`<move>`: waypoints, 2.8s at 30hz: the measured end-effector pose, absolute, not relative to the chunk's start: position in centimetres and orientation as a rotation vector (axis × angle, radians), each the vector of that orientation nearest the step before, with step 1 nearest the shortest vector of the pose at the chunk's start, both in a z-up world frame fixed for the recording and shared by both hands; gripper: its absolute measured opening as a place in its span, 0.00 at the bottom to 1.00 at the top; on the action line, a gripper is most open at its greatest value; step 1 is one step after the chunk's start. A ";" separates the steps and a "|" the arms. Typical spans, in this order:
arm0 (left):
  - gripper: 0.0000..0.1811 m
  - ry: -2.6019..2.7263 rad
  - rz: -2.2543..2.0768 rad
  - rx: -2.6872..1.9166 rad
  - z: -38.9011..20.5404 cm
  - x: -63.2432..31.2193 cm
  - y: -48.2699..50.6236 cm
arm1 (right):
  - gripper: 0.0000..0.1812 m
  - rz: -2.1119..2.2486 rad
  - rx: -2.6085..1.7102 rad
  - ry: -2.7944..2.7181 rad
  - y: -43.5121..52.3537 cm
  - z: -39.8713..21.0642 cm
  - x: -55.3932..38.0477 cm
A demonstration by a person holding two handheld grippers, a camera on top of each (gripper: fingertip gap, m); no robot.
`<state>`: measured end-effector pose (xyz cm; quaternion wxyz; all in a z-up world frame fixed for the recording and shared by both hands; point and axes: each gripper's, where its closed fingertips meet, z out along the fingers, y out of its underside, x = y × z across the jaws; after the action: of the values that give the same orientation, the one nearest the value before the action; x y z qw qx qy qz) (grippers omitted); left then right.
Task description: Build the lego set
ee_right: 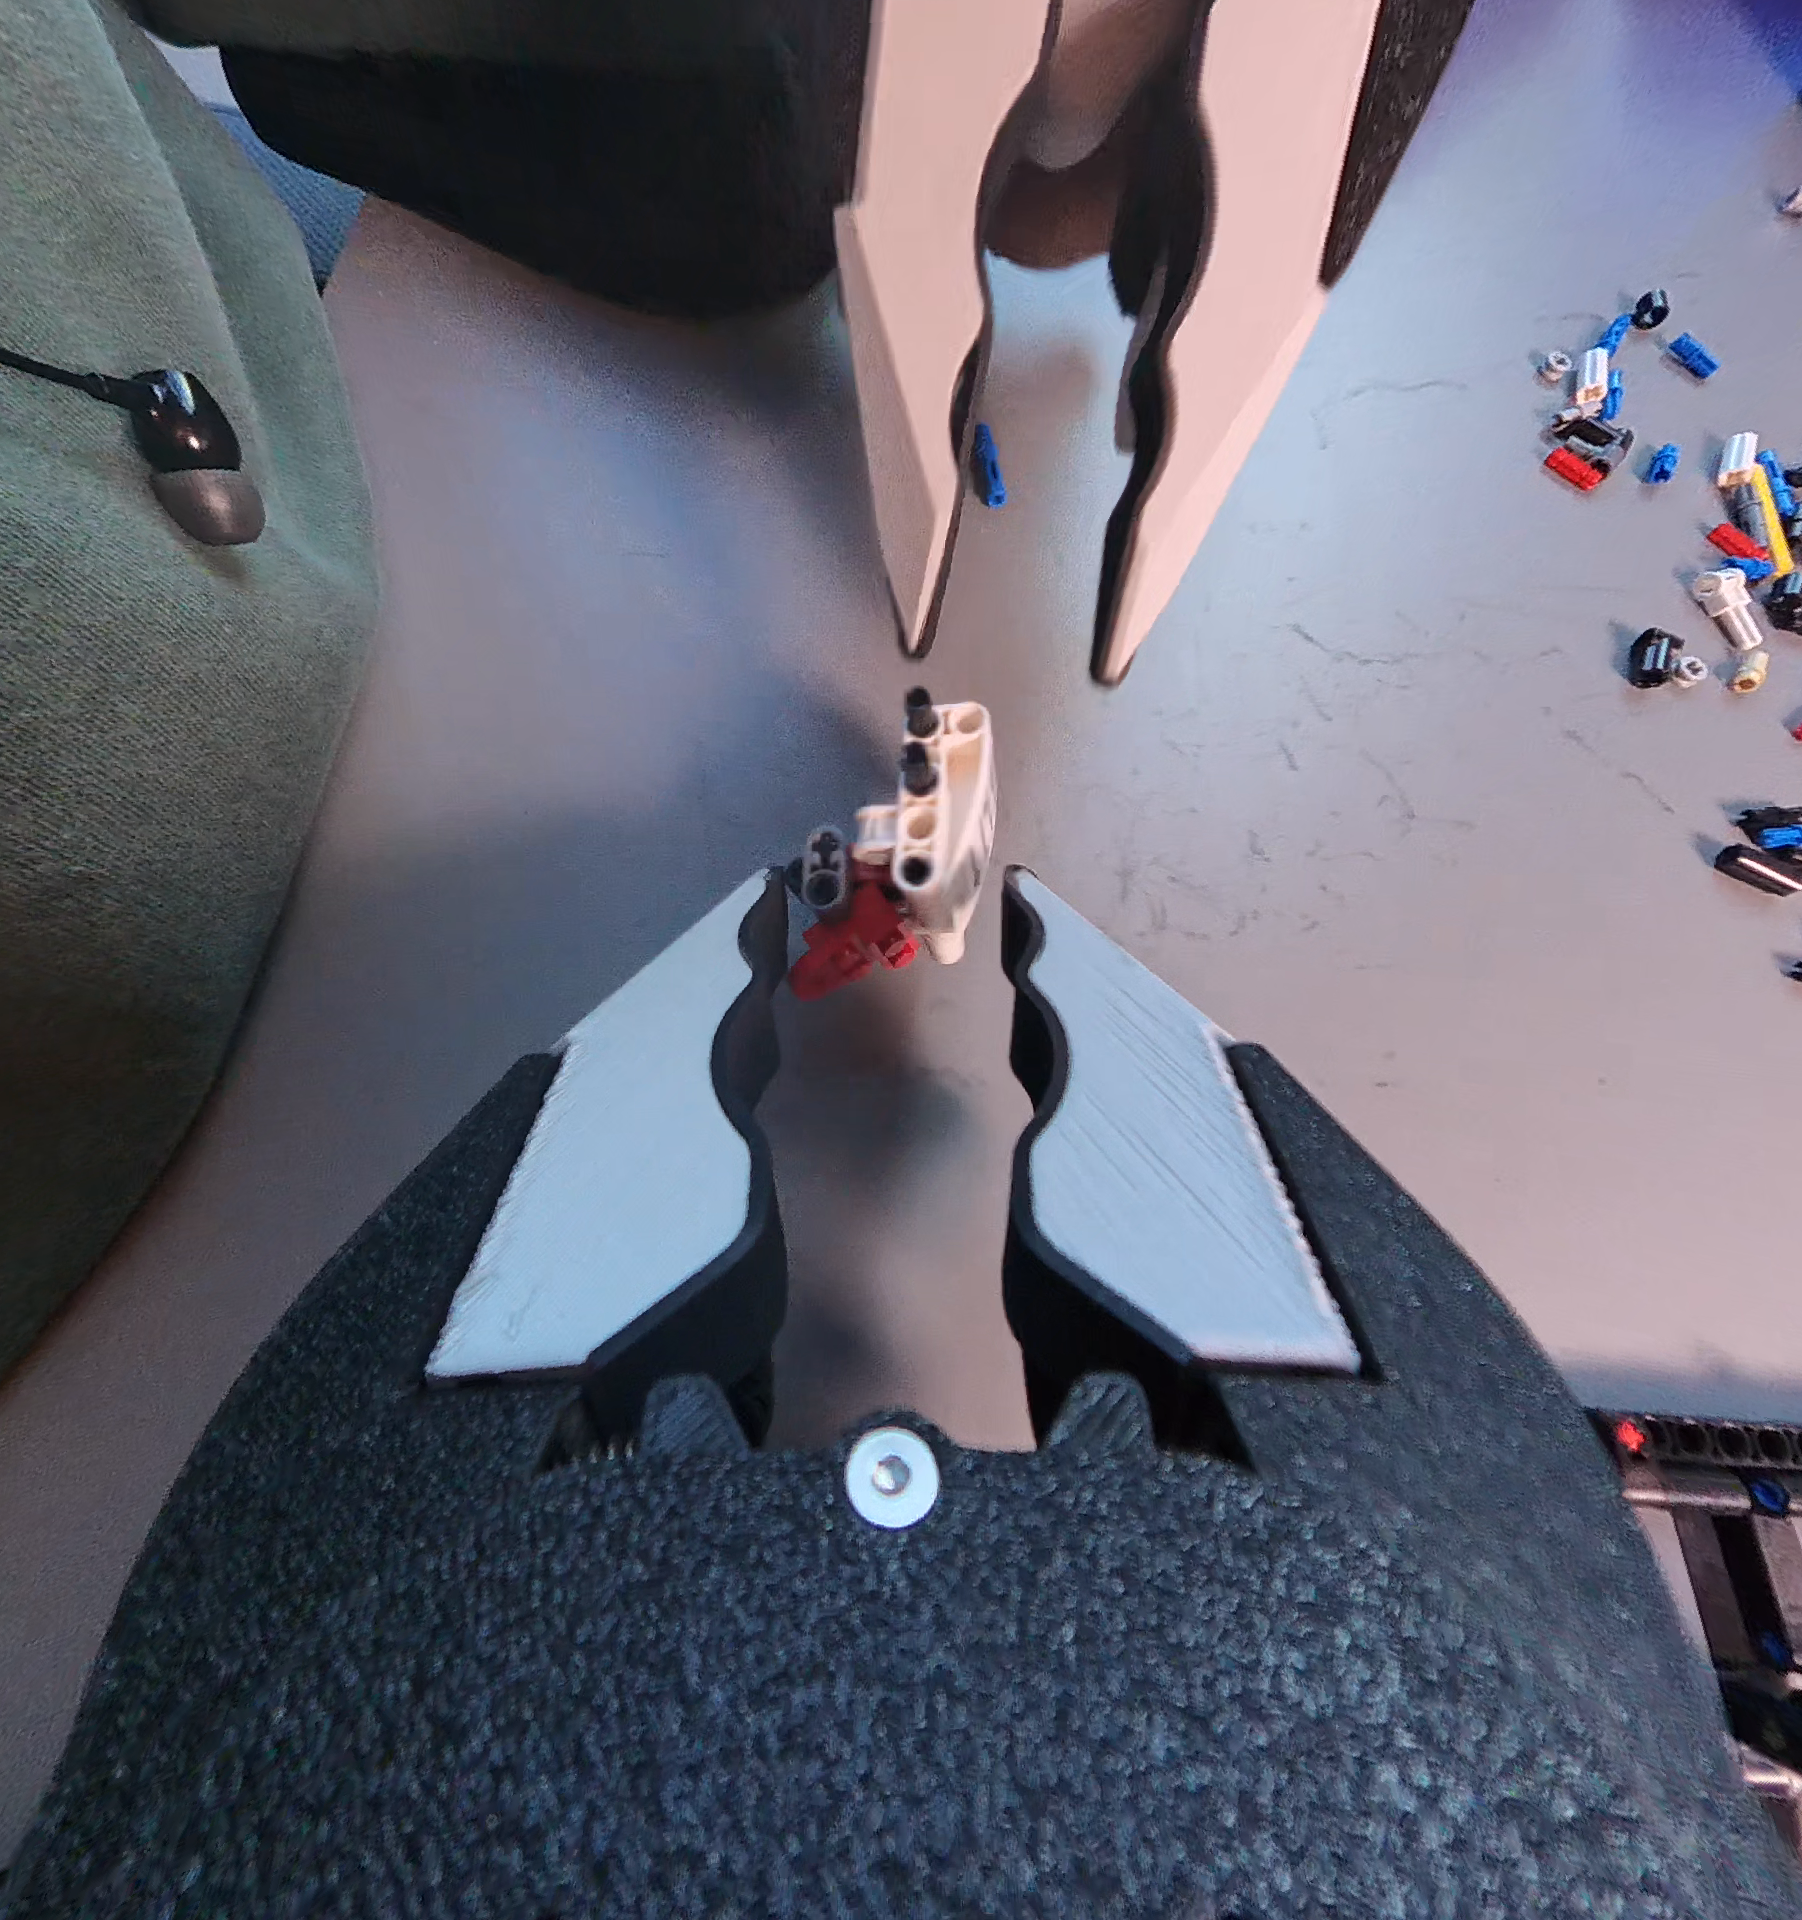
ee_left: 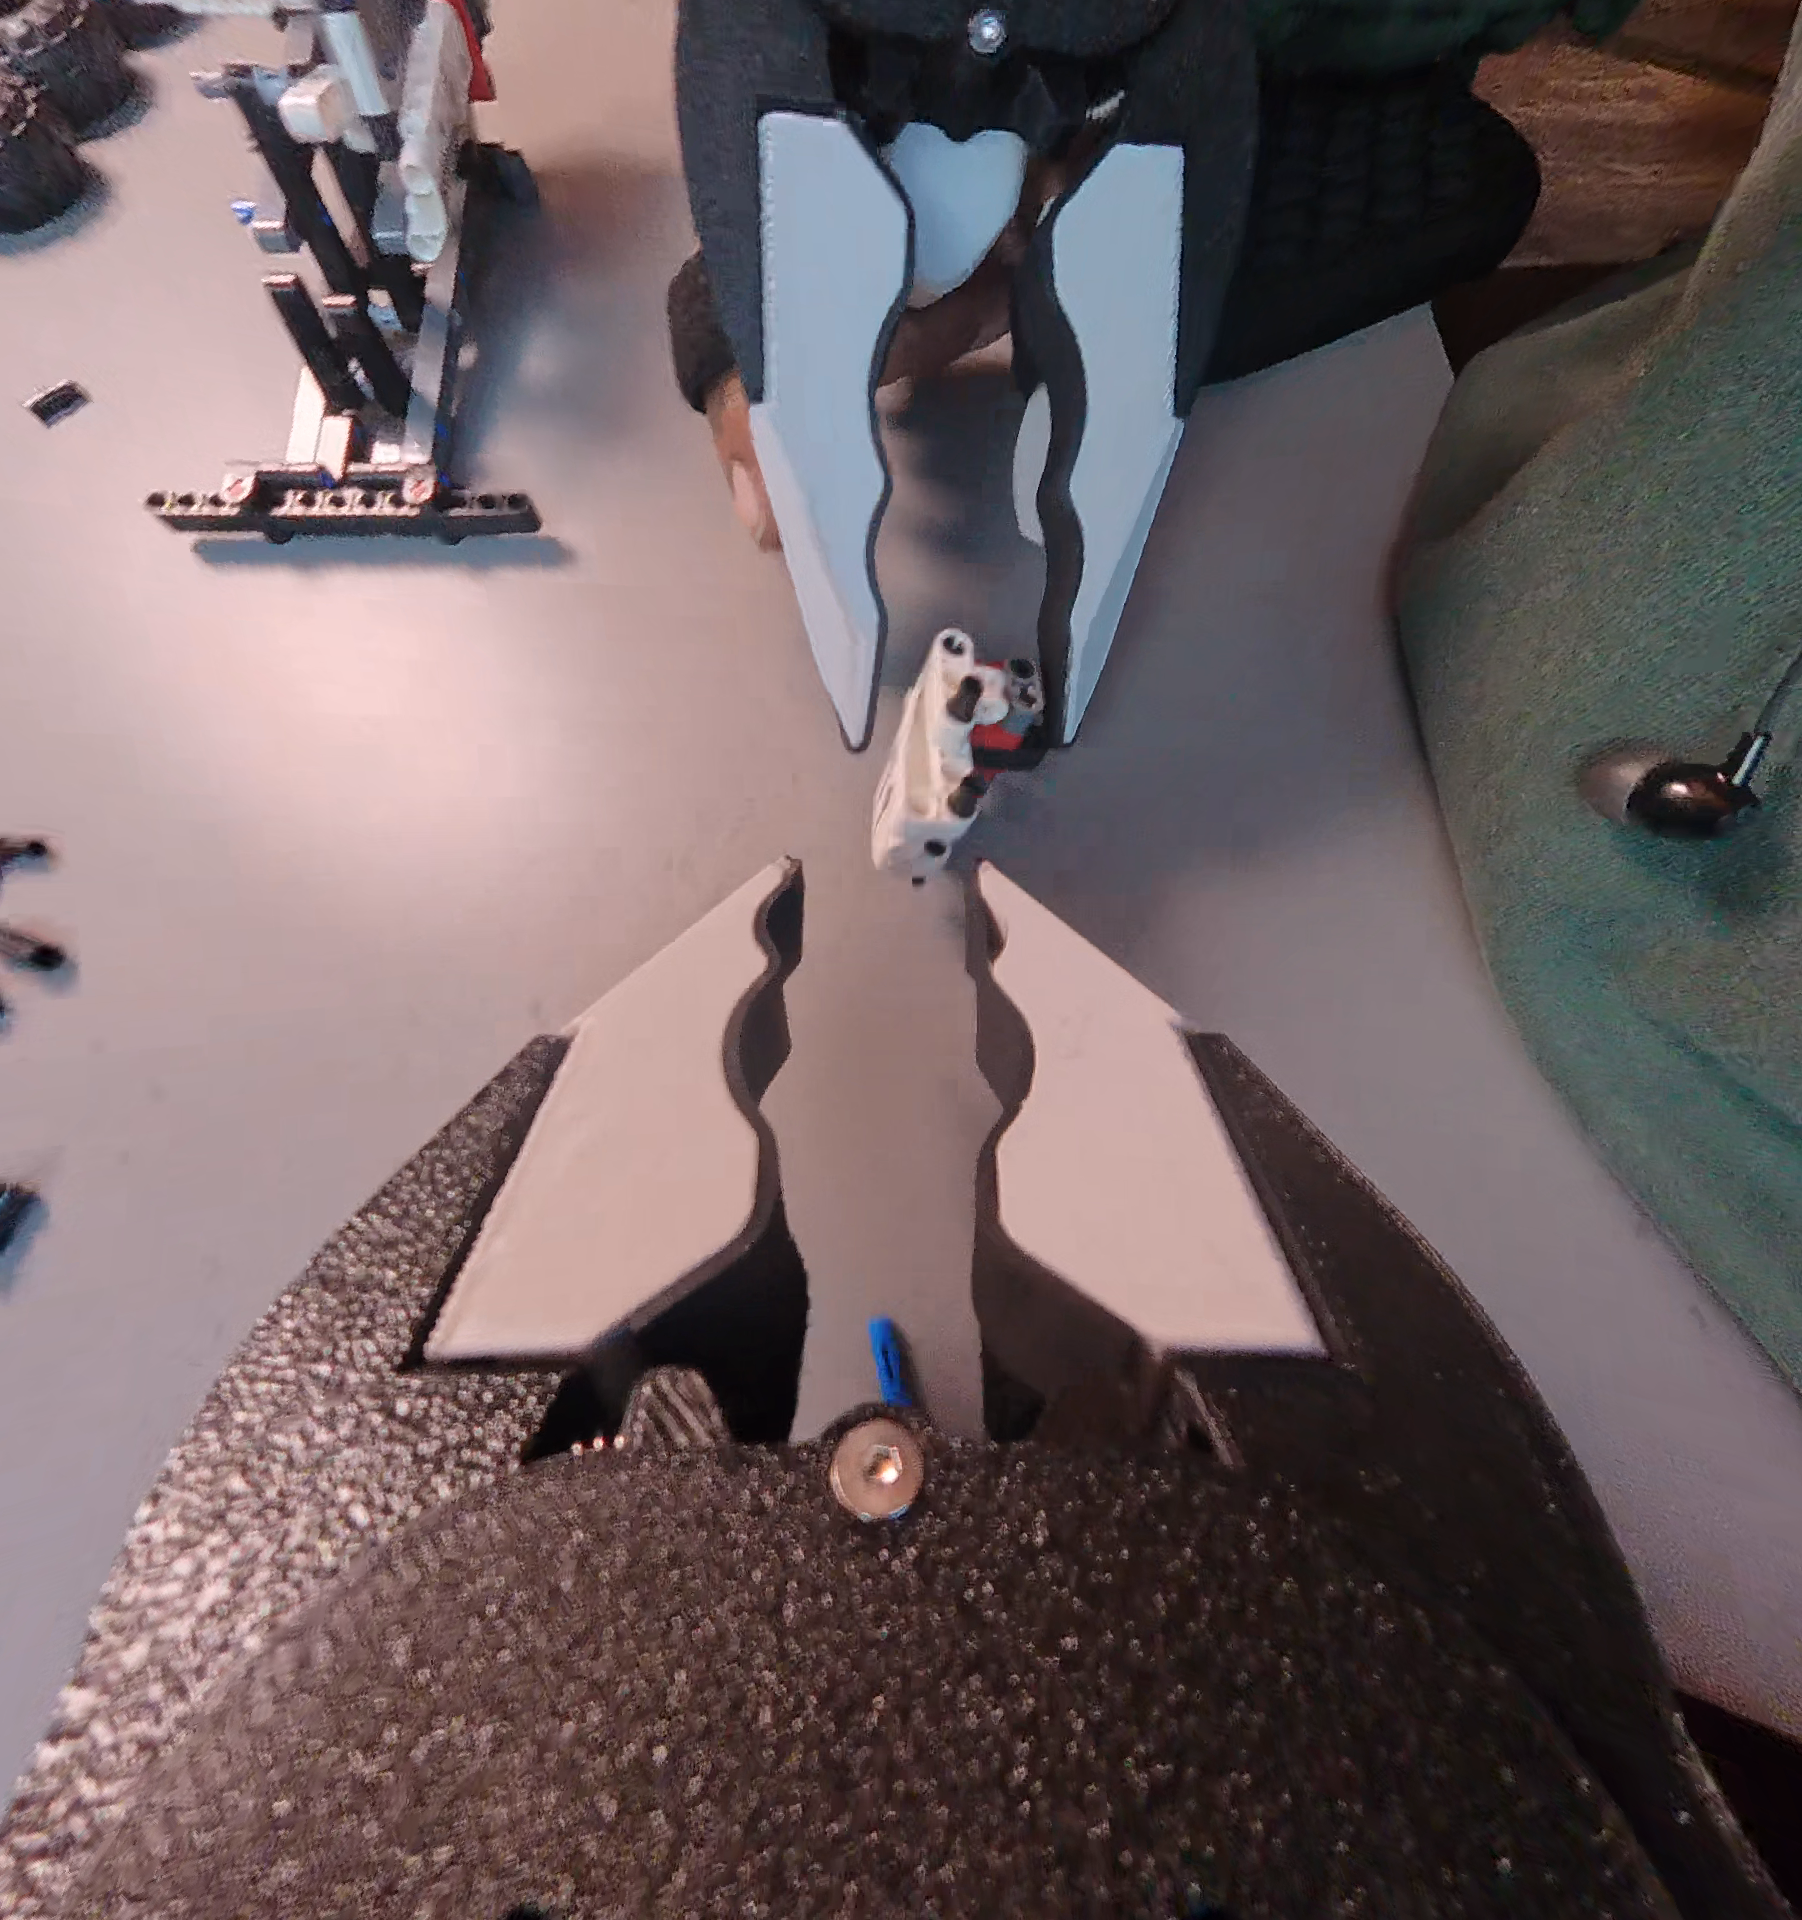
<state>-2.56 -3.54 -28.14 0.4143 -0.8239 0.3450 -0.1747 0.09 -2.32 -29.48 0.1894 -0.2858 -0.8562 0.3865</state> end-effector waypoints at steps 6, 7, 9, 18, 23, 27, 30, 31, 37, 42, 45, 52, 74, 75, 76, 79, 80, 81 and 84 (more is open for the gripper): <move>0.17 0.656 -0.360 -2.249 -28.9 -8.2 -8.7 | 0.28 1.165 -0.868 -2.362 -1.4 -28.2 1.4; 0.17 0.633 -0.341 -2.293 -29.7 -8.6 -9.6 | 0.28 1.185 -0.880 -2.346 -1.2 -27.9 1.6; 0.15 0.593 -0.305 -2.361 -31.1 -9.1 -10.6 | 0.28 1.203 -0.889 -2.318 -1.0 -27.5 1.8; 0.03 0.562 -0.228 -2.405 -31.7 -9.6 -10.3 | 0.25 1.197 -0.848 -2.258 -1.9 -26.3 1.8; 0.03 0.157 -0.682 -2.108 -25.8 -7.3 -6.0 | 0.17 1.091 -0.686 -2.007 -2.2 -23.1 -0.6; 0.03 -0.113 -1.091 -1.722 -19.6 -6.0 -2.3 | 0.18 0.964 -0.627 -1.769 -2.1 -19.4 -3.2; 0.03 -0.226 -1.300 -1.506 -17.2 -5.2 -0.6 | 0.22 0.841 -0.628 -1.662 -1.0 -17.6 -4.5; 0.03 -0.249 -1.356 -1.449 -16.6 -4.9 -0.3 | 0.23 0.815 -0.642 -1.645 -0.7 -17.3 -4.8; 0.02 -0.264 -1.486 -1.323 -15.2 -2.9 0.4 | 0.13 0.853 -0.643 -1.583 -0.7 -15.8 -4.8; 0.03 -0.237 -1.545 -1.256 -14.5 -2.8 -0.5 | 0.09 0.974 -0.599 -1.598 -1.0 -15.0 -3.9; 0.03 -0.205 -1.597 -1.247 -14.4 -2.3 -1.1 | 0.04 1.027 -0.567 -1.622 -1.3 -14.7 -3.3; 0.07 -0.168 -1.601 -1.242 -14.5 -2.7 -1.6 | 0.02 1.186 -0.560 -1.698 -1.2 -14.7 -2.1; 0.02 -0.074 -1.519 -1.396 -15.9 -2.0 -1.7 | 0.05 1.237 -0.567 -1.732 -1.8 -16.2 -2.4; 0.02 -0.079 -1.533 -1.392 -16.0 -1.9 -1.7 | 0.04 1.230 -0.565 -1.738 -1.9 -16.3 -2.4; 0.02 -0.082 -1.547 -1.387 -16.0 -1.8 -1.7 | 0.03 1.224 -0.566 -1.732 -1.9 -16.3 -2.5; 0.02 -0.084 -1.552 -1.387 -16.1 -1.7 -1.7 | 0.03 1.232 -0.572 -1.745 -1.9 -16.4 -2.4; 0.02 -0.085 -1.551 -1.389 -16.2 -1.7 -1.7 | 0.03 1.232 -0.574 -1.746 -1.9 -16.5 -2.4; 0.02 -0.082 -1.544 -1.395 -16.2 -1.7 -1.7 | 0.03 1.235 -0.580 -1.751 -1.8 -16.6 -2.5; 0.06 0.012 -1.390 -1.488 -17.1 -1.7 -1.8 | 0.02 1.264 -0.626 -1.772 -1.3 -17.2 -2.4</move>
<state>-1.68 -1.81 -17.10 0.5251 -0.6219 0.0050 -0.5809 -2.41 -1.29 -17.17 0.4243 -0.2502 -0.7085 0.5052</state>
